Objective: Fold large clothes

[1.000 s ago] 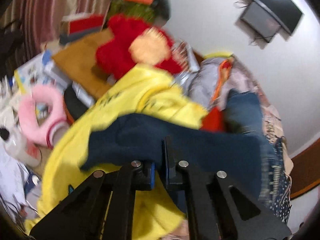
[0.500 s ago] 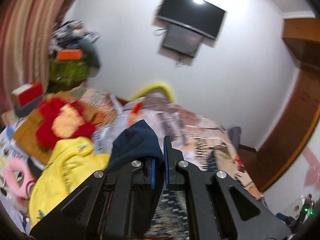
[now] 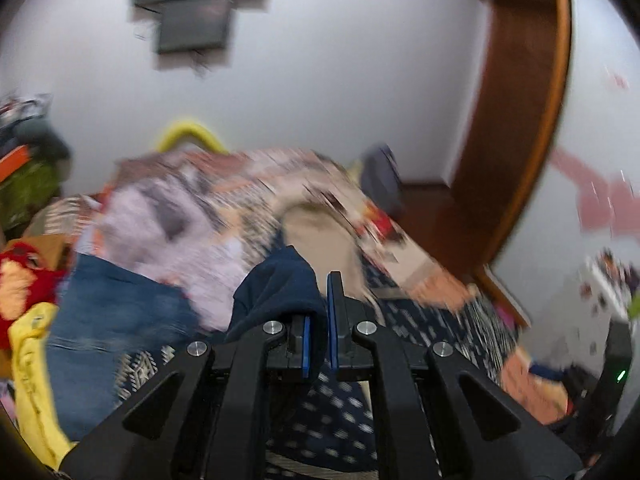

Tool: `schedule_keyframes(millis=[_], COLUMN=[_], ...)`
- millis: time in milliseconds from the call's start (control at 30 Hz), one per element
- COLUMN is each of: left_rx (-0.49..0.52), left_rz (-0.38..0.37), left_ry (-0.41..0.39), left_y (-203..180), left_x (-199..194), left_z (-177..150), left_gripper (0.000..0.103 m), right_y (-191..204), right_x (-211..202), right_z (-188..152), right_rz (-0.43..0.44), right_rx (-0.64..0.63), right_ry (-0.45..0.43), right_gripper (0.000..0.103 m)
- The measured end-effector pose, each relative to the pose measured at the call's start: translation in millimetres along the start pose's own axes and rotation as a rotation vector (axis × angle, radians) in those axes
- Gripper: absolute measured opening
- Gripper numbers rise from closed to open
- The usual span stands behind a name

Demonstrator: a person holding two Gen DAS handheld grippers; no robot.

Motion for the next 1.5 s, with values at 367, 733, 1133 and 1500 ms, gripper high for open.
schedule_keyframes(millis=[367,733,1133,1500], left_rx=[0.247,0.124,0.002,-0.146], left_rz=[-0.143,-0.139,0.21,0.27], left_ry=[0.451,0.351,0.33,0.391], left_y=[-92.4,-46.7,119.5,169.2], left_x=[62.9,-11.0,-75.8,-57.0], left_z=[-175.7,-144.6,-171.6,-221.6], left_gripper=[0.008,0.066,0.074,0.074], right_y=[-35.6,-7.2,89.6,118.0], right_x=[-8.3,-13.0,36.6,103.4], right_z=[-24.7,-18.8,-30.8,-65.2], right_rz=[-0.073,-0.039,0.127,0.181], right_rx=[-0.014,-0.095,-0.346,-0.428], right_ry=[0.07,0.067,0.123,0.29], right_gripper=[0.103,0.103,0.099,0.05])
Point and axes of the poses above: each gripper's, at about its wrist camera, not at the fingertips, and x roughly the way its jaws point, y to its left, z to its top, the point moved 9 cm from there along x, roughly the way its jaws point, and after that the axes turned 13 degrees about -y, right-handed, at the moved point
